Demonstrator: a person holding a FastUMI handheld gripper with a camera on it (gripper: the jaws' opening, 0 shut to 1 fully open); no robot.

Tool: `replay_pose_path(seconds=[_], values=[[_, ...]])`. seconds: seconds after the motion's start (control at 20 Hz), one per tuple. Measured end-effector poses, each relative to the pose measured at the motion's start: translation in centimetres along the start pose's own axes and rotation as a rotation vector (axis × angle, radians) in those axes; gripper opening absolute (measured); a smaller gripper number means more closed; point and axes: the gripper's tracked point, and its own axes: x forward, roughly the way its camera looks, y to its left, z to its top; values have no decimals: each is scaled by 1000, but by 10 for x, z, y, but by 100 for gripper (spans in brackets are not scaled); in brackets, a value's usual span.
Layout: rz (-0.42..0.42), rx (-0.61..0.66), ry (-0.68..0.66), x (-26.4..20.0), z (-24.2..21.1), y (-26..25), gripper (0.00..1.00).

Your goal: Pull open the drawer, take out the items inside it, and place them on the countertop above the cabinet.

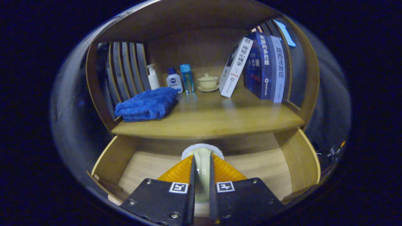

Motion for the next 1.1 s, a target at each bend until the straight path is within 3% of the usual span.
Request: replay_pose_path(seconds=[0.25, 0.5, 0.65, 1.1], values=[[8, -2, 13, -6, 7, 7, 19], [38, 81, 41, -9, 16, 12, 19], [53, 103, -5, -12, 42, 13, 19], [-59, -52, -245, 28, 120, 3, 19]])
